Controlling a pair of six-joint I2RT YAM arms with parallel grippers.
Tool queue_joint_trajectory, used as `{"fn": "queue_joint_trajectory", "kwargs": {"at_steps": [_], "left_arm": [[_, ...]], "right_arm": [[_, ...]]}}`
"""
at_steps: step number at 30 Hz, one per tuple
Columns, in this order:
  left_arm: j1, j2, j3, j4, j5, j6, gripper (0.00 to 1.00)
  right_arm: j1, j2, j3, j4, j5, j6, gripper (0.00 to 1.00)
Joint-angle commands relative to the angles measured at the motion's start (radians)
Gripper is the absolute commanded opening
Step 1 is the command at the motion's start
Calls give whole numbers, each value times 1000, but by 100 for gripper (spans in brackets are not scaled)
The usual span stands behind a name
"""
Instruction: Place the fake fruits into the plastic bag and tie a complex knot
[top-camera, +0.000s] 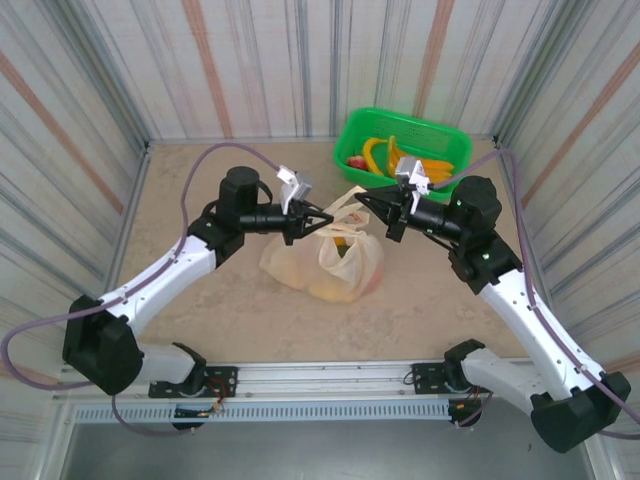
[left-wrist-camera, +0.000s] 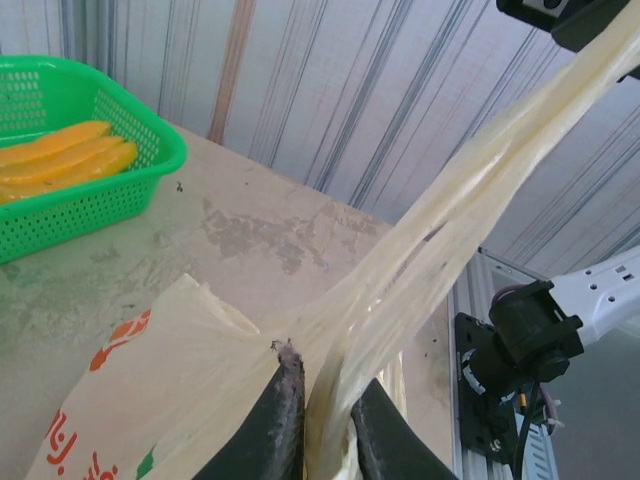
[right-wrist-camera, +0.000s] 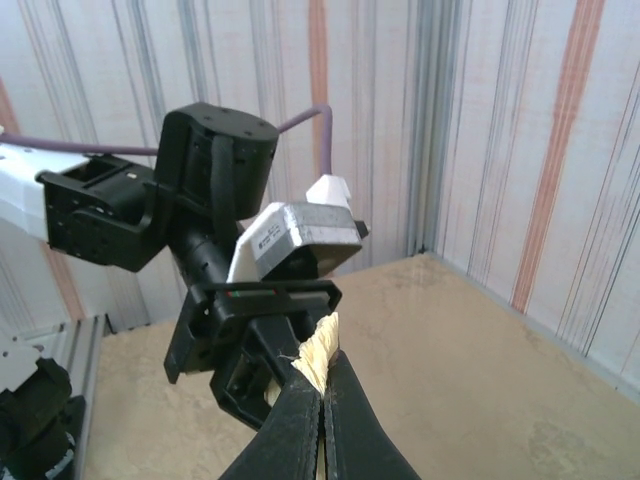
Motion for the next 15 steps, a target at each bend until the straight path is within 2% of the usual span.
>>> {"fn": "queue_joint_trajectory", "kwargs": {"at_steps": [1, 4, 6, 8, 11, 13, 15], "left_arm": [[-14, 15, -11, -5, 29, -3, 15], [-27, 10, -16, 10, 29, 2, 22], [-27, -3, -27, 36, 1, -3, 33], [-27, -12, -30, 61, -35, -5, 34], [-24, 1, 5, 31, -101, -3, 23], [-11, 27, 39, -12, -101, -9, 13], [1, 33, 34, 5, -101, -35, 9]], "right_arm": [[7, 16, 58, 29, 0, 28, 0], [12, 93, 117, -25, 10, 3, 0], [12, 115, 136, -31, -4, 0, 0], [20, 118, 131, -8, -40, 7, 0], [48, 93, 111, -5, -84, -7, 0], [74, 49, 76, -34, -131, -49, 0], [117, -12, 28, -87, -168, -125, 0]]}}
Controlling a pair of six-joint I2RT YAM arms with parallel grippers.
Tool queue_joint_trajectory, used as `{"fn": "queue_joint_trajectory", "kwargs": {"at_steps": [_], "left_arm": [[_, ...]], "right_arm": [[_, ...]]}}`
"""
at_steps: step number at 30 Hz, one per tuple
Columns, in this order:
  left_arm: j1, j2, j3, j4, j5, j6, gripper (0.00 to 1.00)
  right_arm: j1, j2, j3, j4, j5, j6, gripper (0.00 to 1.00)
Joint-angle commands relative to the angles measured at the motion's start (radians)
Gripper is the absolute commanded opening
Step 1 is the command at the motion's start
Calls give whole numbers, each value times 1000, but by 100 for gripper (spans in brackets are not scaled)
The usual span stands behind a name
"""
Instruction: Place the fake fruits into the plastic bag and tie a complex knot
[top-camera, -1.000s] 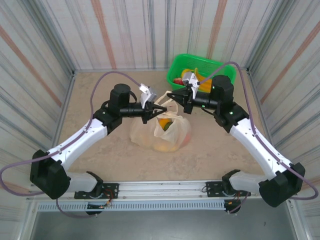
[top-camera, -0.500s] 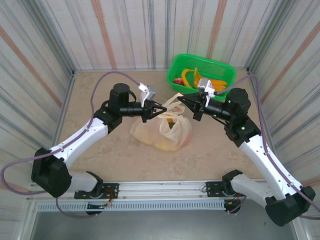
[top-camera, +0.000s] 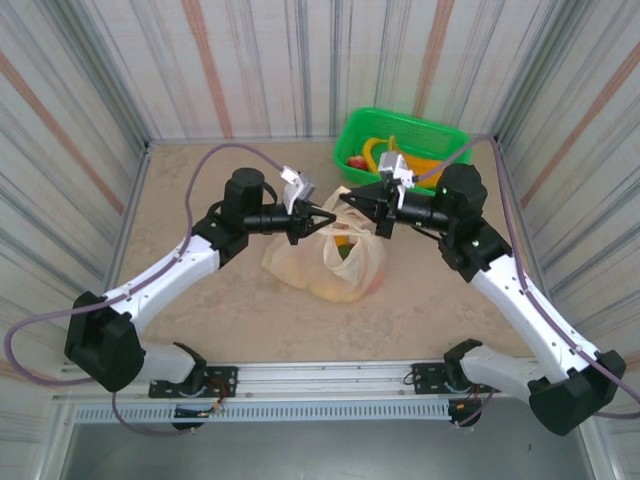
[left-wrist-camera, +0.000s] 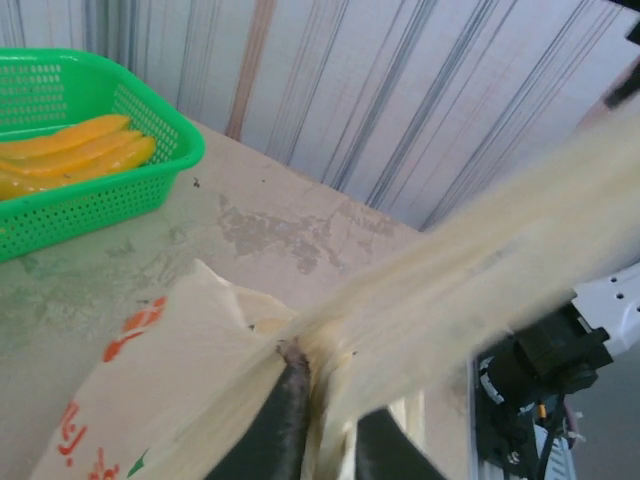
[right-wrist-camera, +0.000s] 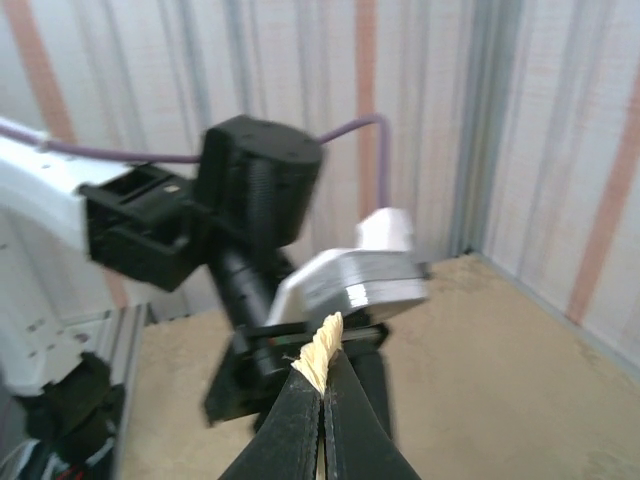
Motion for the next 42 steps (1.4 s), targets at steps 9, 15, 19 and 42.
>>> {"fn": "queue_joint_trajectory", "kwargs": {"at_steps": [9, 15, 19, 42], "left_arm": [[43, 14, 21, 30, 8, -76, 4], [43, 23, 32, 24, 37, -99, 9], [41, 22, 40, -11, 47, -91, 13], [31, -21, 47, -89, 28, -4, 78]], "right_arm": [[193, -130, -284, -228, 167, -348, 0], [225, -6, -303, -185, 417, -447, 0], [225, 30, -315, -123, 585, -451, 0], [210, 31, -309, -72, 612, -394, 0]]}}
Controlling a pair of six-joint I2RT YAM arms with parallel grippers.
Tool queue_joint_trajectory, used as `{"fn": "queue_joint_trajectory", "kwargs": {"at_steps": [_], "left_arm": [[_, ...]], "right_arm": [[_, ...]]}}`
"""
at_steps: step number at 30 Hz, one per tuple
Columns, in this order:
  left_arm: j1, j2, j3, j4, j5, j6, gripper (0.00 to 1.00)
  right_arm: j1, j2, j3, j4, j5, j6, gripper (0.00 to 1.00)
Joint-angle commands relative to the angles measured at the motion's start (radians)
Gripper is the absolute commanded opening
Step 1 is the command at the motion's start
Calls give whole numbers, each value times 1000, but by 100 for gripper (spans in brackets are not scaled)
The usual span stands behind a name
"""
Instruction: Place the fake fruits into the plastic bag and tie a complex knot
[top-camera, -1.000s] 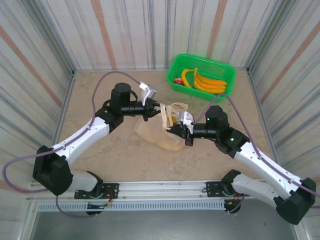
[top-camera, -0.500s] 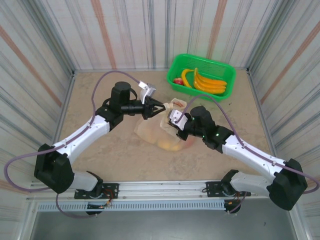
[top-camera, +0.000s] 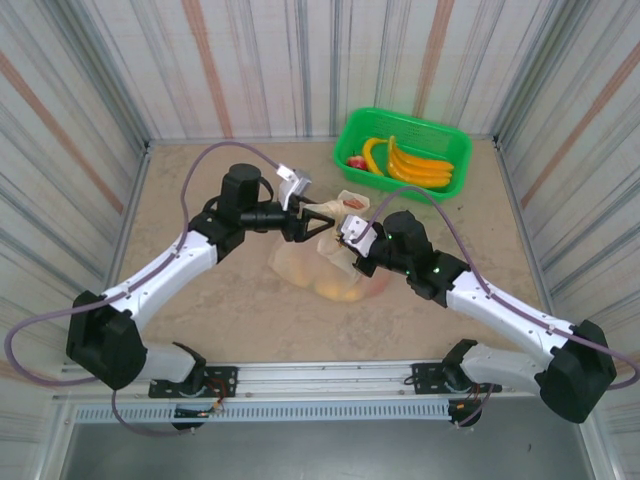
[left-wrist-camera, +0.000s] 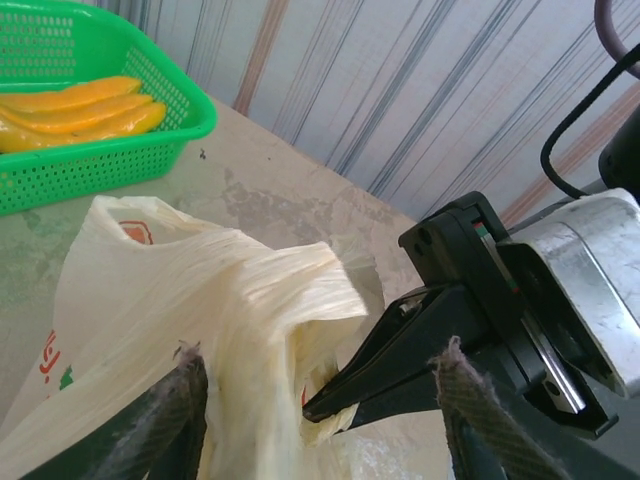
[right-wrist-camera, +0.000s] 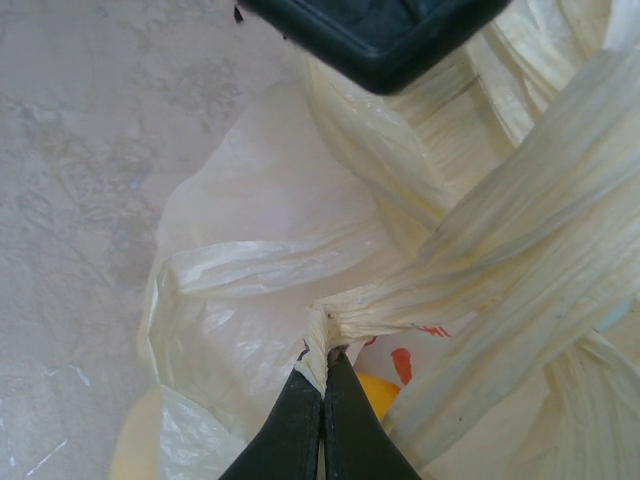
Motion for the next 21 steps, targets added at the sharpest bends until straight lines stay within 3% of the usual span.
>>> {"fn": "queue_joint_trajectory", "kwargs": {"at_steps": [1, 5, 10, 16, 18, 21], "left_arm": [[-10, -19, 29, 7, -11, 16, 93], [-47, 26, 103, -78, -103, 114, 98], [-53, 13, 115, -120, -242, 149, 95], [-54, -90, 36, -116, -258, 162, 96], [-53, -89, 30, -120, -296, 176, 99], [-41, -38, 67, -122, -250, 184, 99]], "right_arm": [[-6, -20, -1, 8, -20, 19, 0], [-7, -15, 0, 8, -27, 23, 0], [-1, -1, 6, 8, -36, 31, 0], [0, 6, 13, 15, -37, 33, 0], [1, 9, 12, 19, -44, 34, 0], [2, 14, 11, 23, -50, 38, 0]]}}
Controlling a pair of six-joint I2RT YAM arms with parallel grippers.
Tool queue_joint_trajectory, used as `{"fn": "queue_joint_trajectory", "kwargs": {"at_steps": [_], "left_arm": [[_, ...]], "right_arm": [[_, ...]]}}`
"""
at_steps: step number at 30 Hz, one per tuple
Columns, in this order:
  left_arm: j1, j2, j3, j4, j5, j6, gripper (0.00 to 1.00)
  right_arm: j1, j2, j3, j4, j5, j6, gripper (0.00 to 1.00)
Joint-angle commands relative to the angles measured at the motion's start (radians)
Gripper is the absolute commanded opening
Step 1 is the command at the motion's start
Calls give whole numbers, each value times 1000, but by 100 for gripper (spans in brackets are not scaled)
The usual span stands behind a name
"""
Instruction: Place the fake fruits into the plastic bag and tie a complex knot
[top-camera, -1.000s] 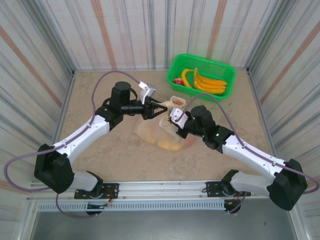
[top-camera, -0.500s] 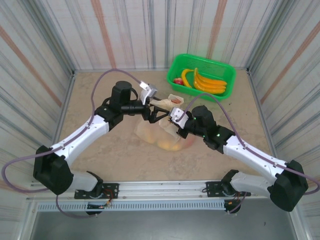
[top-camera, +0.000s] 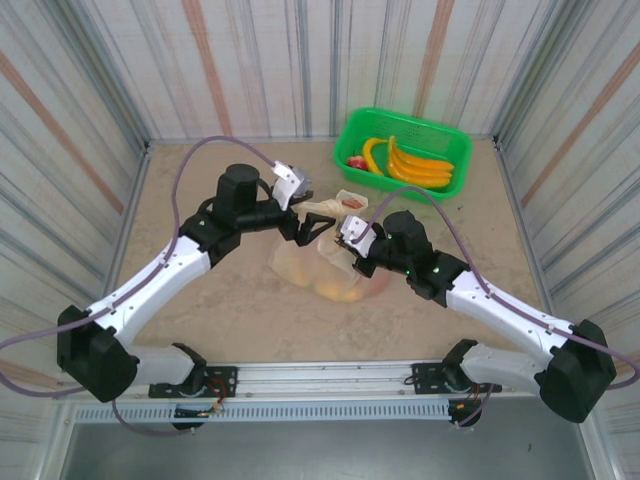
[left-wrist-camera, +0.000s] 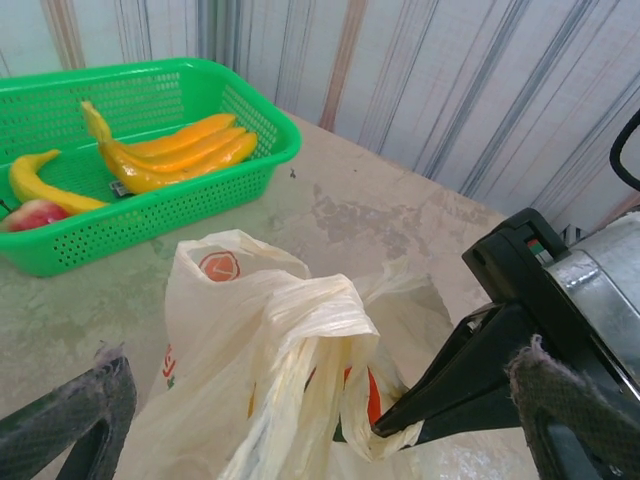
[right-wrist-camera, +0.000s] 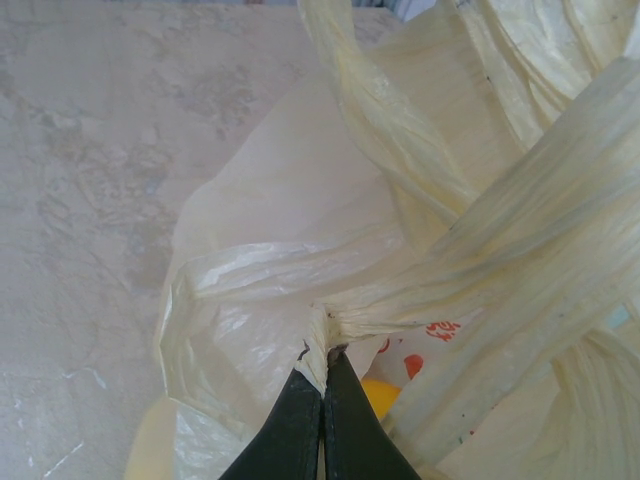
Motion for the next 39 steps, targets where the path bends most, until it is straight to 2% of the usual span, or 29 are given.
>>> {"fn": "queue_joint_trajectory", "kwargs": {"at_steps": [1, 6, 9, 11, 13, 15, 20, 22, 23, 24, 26, 27, 29, 33, 35, 36, 39], "left_arm": [[5, 47, 43, -18, 27, 37, 99], [3, 130, 103, -5, 161, 49, 99], [4, 160, 126, -16, 204, 71, 98], [4, 175, 133, -22, 218, 91, 94], [7, 188, 136, -24, 234, 106, 82], [13, 200, 142, -24, 244, 112, 57], [33, 212, 144, -4, 264, 122, 32], [34, 216, 153, -9, 286, 134, 15], [31, 217, 152, -5, 290, 136, 3], [30, 215, 147, 3, 297, 138, 0], [28, 201, 120, 32, 298, 145, 0], [23, 187, 96, 56, 286, 149, 0], [16, 155, 51, 93, 263, 168, 0], [5, 104, -6, 127, 226, 206, 0], [5, 89, -24, 143, 225, 217, 0], [6, 80, -35, 161, 227, 226, 0], [5, 56, -72, 209, 218, 237, 0]], "right_arm": [[1, 14, 11, 22, -21, 31, 0], [1, 21, 17, 22, -24, 30, 0], [-1, 26, 25, 19, -23, 27, 0], [-4, 31, 27, 19, -21, 25, 0], [-7, 32, 29, 21, -22, 26, 0], [-6, 32, 29, 21, -25, 26, 0], [-9, 33, 29, 21, -30, 28, 0], [-13, 32, 30, 21, -29, 28, 0], [-16, 32, 31, 19, -27, 30, 0], [-19, 30, 35, 12, -32, 35, 0], [-31, 22, 49, -19, -58, 39, 0], [-37, 13, 67, -61, -90, 35, 8], [-40, -18, 123, -165, -145, 31, 36], [-98, -163, 215, -306, -327, 60, 51], [-164, -204, 256, -336, -448, 92, 50], [-210, -208, 273, -337, -492, 121, 45], [-339, -141, 327, -359, -552, 193, 17]]}}
